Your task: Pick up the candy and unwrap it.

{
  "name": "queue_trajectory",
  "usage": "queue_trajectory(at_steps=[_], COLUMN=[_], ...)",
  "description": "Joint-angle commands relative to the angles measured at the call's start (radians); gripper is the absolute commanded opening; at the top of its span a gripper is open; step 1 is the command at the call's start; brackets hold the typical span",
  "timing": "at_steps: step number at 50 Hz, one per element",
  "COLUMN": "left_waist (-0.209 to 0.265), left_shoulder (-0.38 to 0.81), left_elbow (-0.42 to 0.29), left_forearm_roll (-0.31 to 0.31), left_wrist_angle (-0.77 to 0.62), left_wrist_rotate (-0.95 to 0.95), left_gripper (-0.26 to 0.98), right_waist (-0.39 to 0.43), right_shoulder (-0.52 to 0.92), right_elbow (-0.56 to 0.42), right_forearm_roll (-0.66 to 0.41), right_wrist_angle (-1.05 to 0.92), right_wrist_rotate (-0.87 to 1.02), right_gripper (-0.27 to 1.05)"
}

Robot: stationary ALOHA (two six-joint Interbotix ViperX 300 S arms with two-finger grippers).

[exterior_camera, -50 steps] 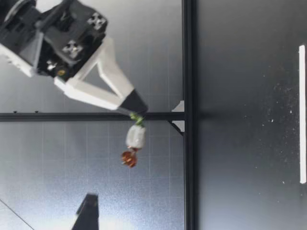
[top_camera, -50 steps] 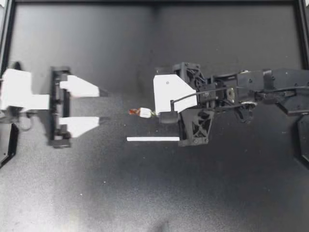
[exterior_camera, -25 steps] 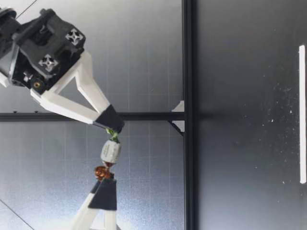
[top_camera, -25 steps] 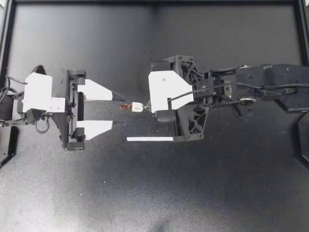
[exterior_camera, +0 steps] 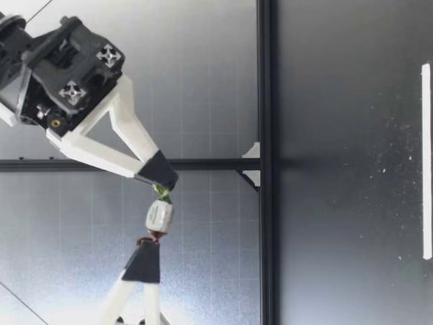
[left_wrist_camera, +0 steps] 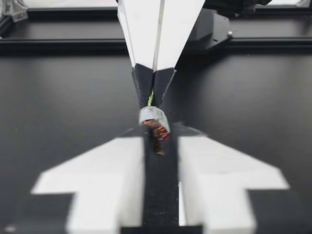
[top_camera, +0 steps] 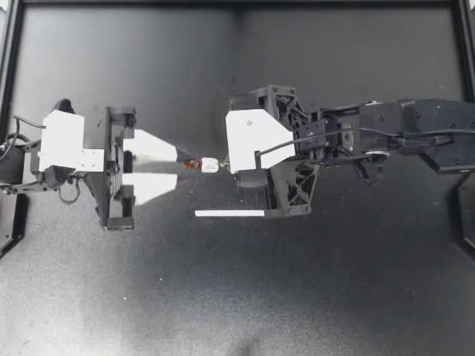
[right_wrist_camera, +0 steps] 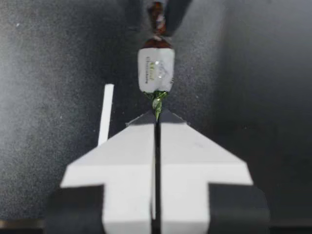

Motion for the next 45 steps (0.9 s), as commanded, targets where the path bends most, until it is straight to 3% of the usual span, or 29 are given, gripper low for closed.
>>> queue_trajectory(at_steps=[1, 7, 29, 45], left_waist=[-0.002, -0.002, -0.002, 0.000], left_shoulder=[-0.012, -0.015, -0.064, -0.060], left_elbow=[-0.009, -0.005, 0.034, 0.025], left_forearm_roll=[-0.002, -0.003, -0.029, -0.046], left_wrist_angle=[-0.011, -0.011, -0.011, -0.011], left_wrist_rotate=[0.000, -0.002, -0.002, -0.002], left_gripper=[-0.07, -0.15, -0.15, -0.15], right_waist=[-0.006, -0.006, -0.005, -0.006], right_shoulder=[-0.012, -0.012, -0.080, -0.083], right_elbow=[-0.023, -0.021, 0.074, 0.078], right_forearm_roll=[-0.002, 0.000, 0.008, 0.006], right_wrist_angle=[-0.002, -0.003, -0.058, -0.107], right_wrist_rotate=[0.002, 0.005, 0.072, 0.066], right_gripper=[-0.17, -0.18, -0.18, -0.18])
